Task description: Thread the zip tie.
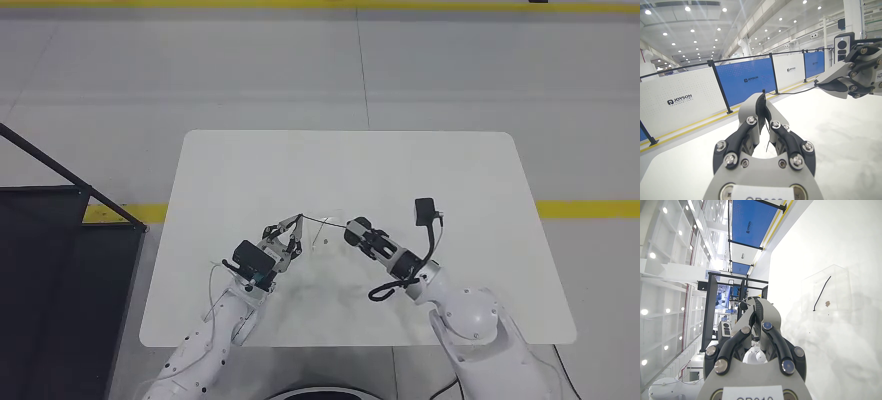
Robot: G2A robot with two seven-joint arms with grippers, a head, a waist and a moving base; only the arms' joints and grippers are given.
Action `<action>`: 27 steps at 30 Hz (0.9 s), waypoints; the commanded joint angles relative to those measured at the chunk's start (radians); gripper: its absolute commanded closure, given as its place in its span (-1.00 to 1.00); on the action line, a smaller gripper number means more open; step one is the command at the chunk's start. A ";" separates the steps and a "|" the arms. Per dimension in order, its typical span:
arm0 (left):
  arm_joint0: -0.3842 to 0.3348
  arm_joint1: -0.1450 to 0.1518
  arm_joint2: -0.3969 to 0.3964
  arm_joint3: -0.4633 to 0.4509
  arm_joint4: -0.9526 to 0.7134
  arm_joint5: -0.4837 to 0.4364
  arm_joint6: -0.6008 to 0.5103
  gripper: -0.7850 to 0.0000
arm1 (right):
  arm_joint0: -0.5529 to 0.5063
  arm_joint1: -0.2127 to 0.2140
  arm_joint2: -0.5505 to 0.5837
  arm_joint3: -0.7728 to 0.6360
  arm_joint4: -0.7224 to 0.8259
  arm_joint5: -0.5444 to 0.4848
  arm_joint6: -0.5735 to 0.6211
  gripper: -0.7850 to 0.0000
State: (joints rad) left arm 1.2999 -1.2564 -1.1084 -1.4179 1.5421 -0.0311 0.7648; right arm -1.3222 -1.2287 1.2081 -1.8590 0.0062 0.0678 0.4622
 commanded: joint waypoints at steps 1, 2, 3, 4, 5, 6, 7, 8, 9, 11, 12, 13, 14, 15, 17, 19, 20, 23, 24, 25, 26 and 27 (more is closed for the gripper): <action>0.000 0.000 0.000 0.000 0.000 0.000 0.000 1.00 | 0.002 0.000 -0.001 0.000 -0.001 0.003 -0.001 1.00; 0.000 0.000 0.000 0.000 0.000 0.000 0.000 1.00 | 0.002 0.000 -0.001 0.001 -0.001 0.004 -0.001 1.00; 0.000 0.000 0.000 0.000 0.000 0.000 0.000 1.00 | 0.003 0.000 -0.002 0.000 -0.001 0.004 -0.001 1.00; 0.000 0.000 0.000 0.000 0.000 0.000 0.000 1.00 | 0.003 -0.001 -0.002 0.001 0.000 0.002 -0.001 1.00; 0.000 0.000 0.000 0.000 0.000 0.000 0.000 1.00 | 0.003 -0.001 -0.003 0.001 0.000 0.002 -0.001 1.00; 0.000 0.000 0.000 0.000 0.000 0.000 0.000 1.00 | 0.003 -0.001 -0.003 0.002 0.000 0.001 -0.001 1.00; 0.000 0.000 0.000 0.000 0.000 0.000 0.000 1.00 | 0.003 -0.001 -0.003 0.002 -0.001 0.001 -0.002 1.00; 0.000 0.000 0.000 0.000 0.000 0.000 0.000 1.00 | 0.003 -0.001 -0.003 0.002 -0.001 0.001 -0.002 1.00; 0.000 0.000 0.000 0.000 0.000 0.000 0.000 1.00 | 0.003 -0.001 -0.004 0.002 0.000 0.002 -0.001 1.00; 0.000 0.000 0.000 0.000 0.000 0.000 0.000 1.00 | 0.004 -0.001 -0.004 0.002 0.000 0.002 0.000 1.00; 0.000 0.000 0.000 0.000 0.000 0.000 0.000 1.00 | 0.005 -0.001 -0.004 0.002 -0.001 0.003 0.000 1.00; 0.000 0.000 0.000 0.000 0.000 0.000 0.000 1.00 | 0.005 -0.001 -0.005 0.002 -0.003 0.003 0.000 1.00; 0.000 0.000 0.000 0.000 0.000 0.000 0.000 1.00 | 0.005 -0.001 -0.006 0.002 -0.003 0.002 0.000 1.00; 0.000 0.000 0.000 0.000 0.000 0.000 0.000 1.00 | 0.004 -0.001 -0.007 0.001 -0.003 0.001 0.000 1.00; 0.000 0.000 0.000 0.000 0.000 0.000 0.000 1.00 | 0.002 -0.001 -0.006 0.000 -0.007 -0.003 -0.001 1.00; 0.000 0.000 0.000 0.000 0.000 0.000 0.000 1.00 | -0.002 -0.001 -0.006 -0.001 -0.008 -0.008 -0.002 1.00; 0.000 0.000 0.000 0.000 0.000 0.000 0.000 1.00 | -0.002 -0.001 -0.006 -0.002 -0.010 -0.010 -0.001 1.00; 0.000 0.000 0.000 0.000 0.000 0.000 0.000 1.00 | -0.004 0.000 -0.005 -0.003 -0.011 -0.013 0.000 1.00; 0.000 0.000 0.000 0.000 0.000 0.000 0.000 1.00 | -0.005 0.000 -0.005 -0.004 -0.013 -0.015 0.000 1.00; 0.000 0.000 0.000 0.000 0.000 0.000 0.000 1.00 | -0.006 0.000 -0.005 -0.004 -0.016 -0.018 -0.001 1.00; 0.000 0.000 0.000 0.000 0.000 0.000 0.000 1.00 | -0.008 0.000 -0.005 -0.005 -0.017 -0.019 -0.001 1.00; 0.000 0.000 0.000 0.000 0.000 0.000 0.000 1.00 | -0.008 0.000 -0.005 -0.005 -0.018 -0.020 -0.001 1.00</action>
State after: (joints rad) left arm 1.2999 -1.2564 -1.1084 -1.4179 1.5421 -0.0311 0.7648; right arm -1.3296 -1.2286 1.2028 -1.8634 -0.0108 0.0489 0.4613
